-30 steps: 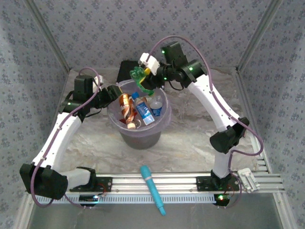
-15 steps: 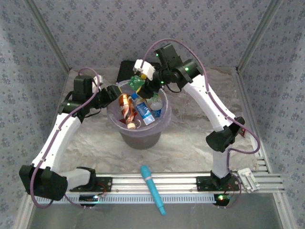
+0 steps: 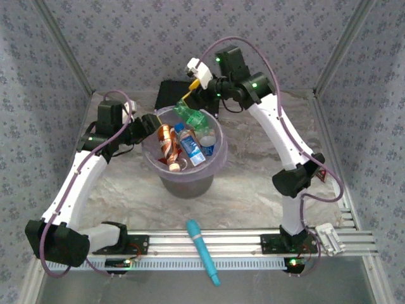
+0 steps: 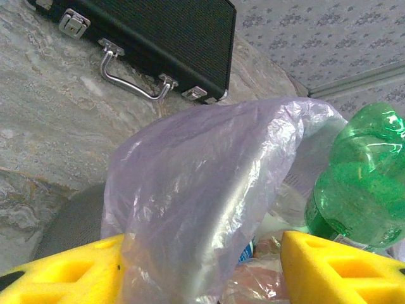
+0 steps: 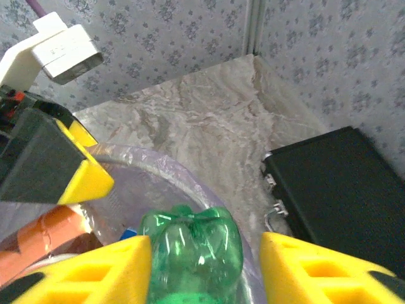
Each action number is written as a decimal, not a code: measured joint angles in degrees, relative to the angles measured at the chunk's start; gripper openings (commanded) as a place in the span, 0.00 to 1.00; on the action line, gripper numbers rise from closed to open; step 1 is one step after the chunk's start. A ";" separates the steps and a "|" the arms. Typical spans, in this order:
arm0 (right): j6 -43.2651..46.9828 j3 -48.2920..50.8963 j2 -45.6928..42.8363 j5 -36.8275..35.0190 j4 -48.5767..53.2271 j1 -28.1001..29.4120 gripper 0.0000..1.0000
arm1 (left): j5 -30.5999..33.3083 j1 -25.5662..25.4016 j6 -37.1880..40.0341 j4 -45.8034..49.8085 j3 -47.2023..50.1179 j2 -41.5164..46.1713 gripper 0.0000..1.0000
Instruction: Put the plastic bottles in the bin
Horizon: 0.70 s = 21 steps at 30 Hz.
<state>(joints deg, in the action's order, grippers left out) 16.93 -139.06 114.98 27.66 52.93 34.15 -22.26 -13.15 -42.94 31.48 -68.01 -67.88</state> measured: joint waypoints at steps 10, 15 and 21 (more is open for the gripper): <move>-1.49 2.89 3.19 9.25 -0.17 1.97 0.34 | 0.26 0.00 -0.02 -0.04 0.00 0.00 0.61; -1.53 4.20 3.19 9.90 -0.15 2.56 0.38 | 0.22 0.00 -0.02 -0.17 0.00 0.00 0.61; -3.15 3.98 2.84 9.14 -0.63 2.27 0.55 | 0.79 0.00 0.24 0.28 -0.48 0.00 0.63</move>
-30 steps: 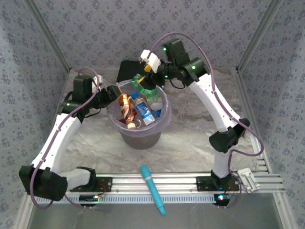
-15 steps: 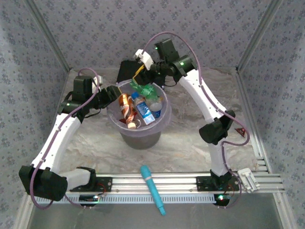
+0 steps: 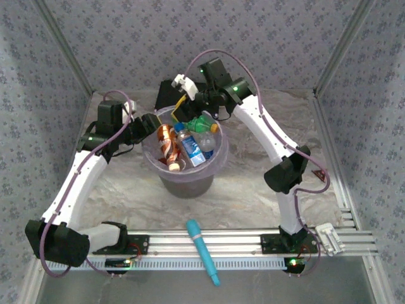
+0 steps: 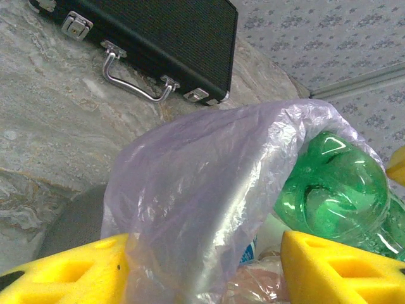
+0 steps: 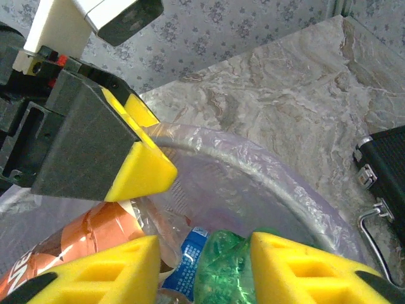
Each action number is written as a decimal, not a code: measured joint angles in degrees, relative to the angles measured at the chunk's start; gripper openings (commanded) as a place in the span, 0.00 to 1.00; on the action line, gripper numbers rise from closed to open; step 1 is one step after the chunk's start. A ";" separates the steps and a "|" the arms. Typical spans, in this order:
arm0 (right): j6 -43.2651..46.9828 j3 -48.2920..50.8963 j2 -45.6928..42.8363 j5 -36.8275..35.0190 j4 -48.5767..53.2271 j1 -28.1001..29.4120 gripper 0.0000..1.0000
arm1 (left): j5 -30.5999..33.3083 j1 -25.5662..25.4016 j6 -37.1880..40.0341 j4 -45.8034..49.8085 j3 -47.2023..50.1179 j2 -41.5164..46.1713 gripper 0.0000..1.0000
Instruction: Put the plastic bottles in the bin
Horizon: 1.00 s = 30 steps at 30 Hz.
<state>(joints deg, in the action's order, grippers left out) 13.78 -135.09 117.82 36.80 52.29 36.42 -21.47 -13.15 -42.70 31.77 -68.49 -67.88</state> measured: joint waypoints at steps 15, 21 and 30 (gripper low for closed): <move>-8.13 -1.01 -8.57 -8.72 -4.55 -5.66 1.00 | 5.40 0.66 8.90 4.33 -13.40 0.52 0.99; -9.75 18.32 -23.21 -17.09 -12.48 -13.55 1.00 | 16.55 2.10 17.94 3.93 -12.98 6.45 1.00; -12.79 62.58 -41.18 -30.42 -29.38 -28.39 1.00 | 38.14 9.25 29.05 -10.38 17.20 18.16 1.00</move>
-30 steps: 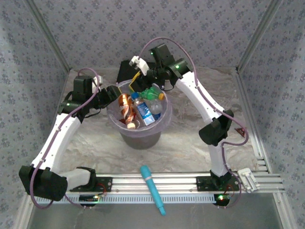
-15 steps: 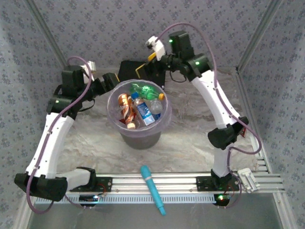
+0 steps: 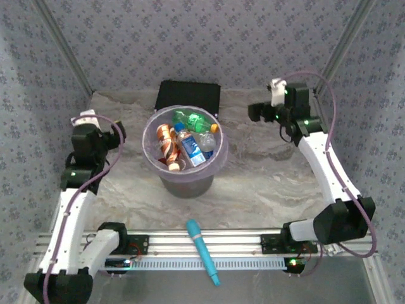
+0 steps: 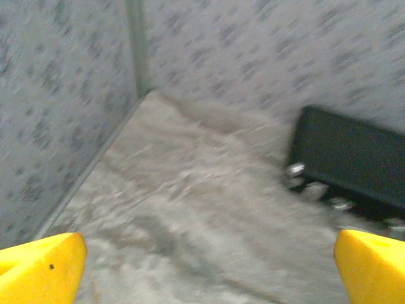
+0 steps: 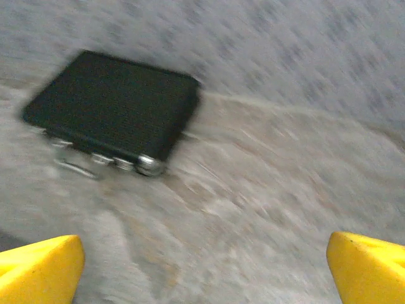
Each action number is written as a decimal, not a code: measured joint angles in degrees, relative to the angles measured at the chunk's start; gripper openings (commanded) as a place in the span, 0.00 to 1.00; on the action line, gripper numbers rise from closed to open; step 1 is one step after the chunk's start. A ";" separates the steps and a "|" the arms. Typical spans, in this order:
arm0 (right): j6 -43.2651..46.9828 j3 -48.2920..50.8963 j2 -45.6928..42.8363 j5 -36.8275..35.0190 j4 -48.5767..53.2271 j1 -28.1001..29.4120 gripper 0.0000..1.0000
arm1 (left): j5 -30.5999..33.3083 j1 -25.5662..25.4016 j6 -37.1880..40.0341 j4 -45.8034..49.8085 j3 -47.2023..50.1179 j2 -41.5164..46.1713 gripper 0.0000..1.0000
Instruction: Put the plastic bottles in the bin
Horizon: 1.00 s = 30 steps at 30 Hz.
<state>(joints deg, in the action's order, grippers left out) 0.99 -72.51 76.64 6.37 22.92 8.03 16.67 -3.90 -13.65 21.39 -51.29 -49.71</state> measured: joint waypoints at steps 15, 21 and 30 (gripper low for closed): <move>-0.70 36.68 -1.66 -15.50 -29.16 -2.12 1.00 | 2.62 2.86 4.46 -34.45 23.15 -17.44 1.00; 2.56 43.23 2.19 -17.29 -44.83 -2.29 1.00 | 0.00 3.74 6.16 -48.11 26.93 -25.11 1.00; 4.59 50.18 5.18 -14.43 -59.84 -4.31 1.00 | -5.38 5.14 7.69 -62.29 28.50 -35.30 1.00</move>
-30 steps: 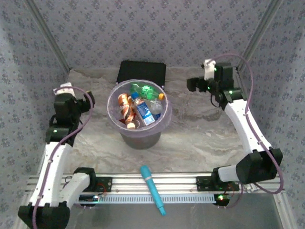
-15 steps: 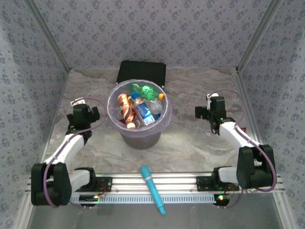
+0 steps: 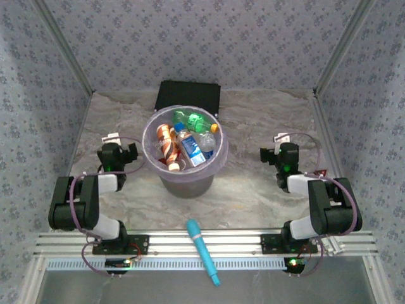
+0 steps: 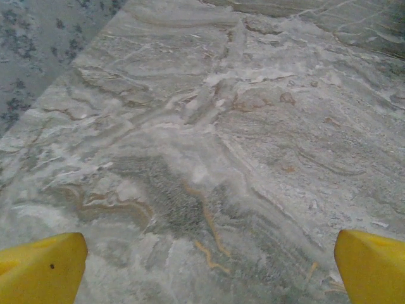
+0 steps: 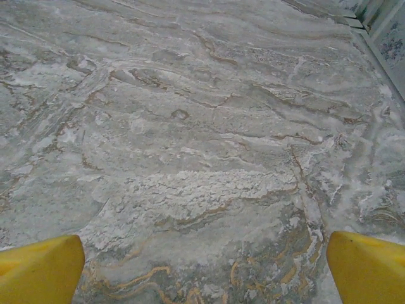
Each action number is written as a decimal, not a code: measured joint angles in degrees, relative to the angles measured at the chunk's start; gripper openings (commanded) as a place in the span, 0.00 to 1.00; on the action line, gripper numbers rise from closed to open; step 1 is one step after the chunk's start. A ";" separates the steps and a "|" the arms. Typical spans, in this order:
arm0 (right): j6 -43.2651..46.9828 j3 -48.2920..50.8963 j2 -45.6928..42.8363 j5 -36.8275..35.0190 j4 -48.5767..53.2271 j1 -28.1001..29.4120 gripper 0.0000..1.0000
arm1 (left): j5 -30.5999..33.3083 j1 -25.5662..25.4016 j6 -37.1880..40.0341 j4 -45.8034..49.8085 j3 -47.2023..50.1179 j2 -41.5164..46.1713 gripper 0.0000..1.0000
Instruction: Put the plastic bottles in the bin
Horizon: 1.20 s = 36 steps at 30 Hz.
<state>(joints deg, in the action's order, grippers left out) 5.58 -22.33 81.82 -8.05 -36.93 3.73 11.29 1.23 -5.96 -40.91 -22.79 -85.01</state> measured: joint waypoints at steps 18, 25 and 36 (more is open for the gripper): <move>-2.73 0.61 5.09 5.99 -7.26 -5.11 1.00 | -2.25 -0.50 1.90 -5.64 0.70 -2.75 1.00; -2.84 0.52 5.09 6.67 -7.28 -5.35 1.00 | -1.42 -1.25 2.08 -5.64 0.70 -2.75 1.00; -3.02 0.37 5.09 7.10 -7.26 -5.49 1.00 | -1.40 -1.25 2.10 -5.64 0.70 -2.75 1.00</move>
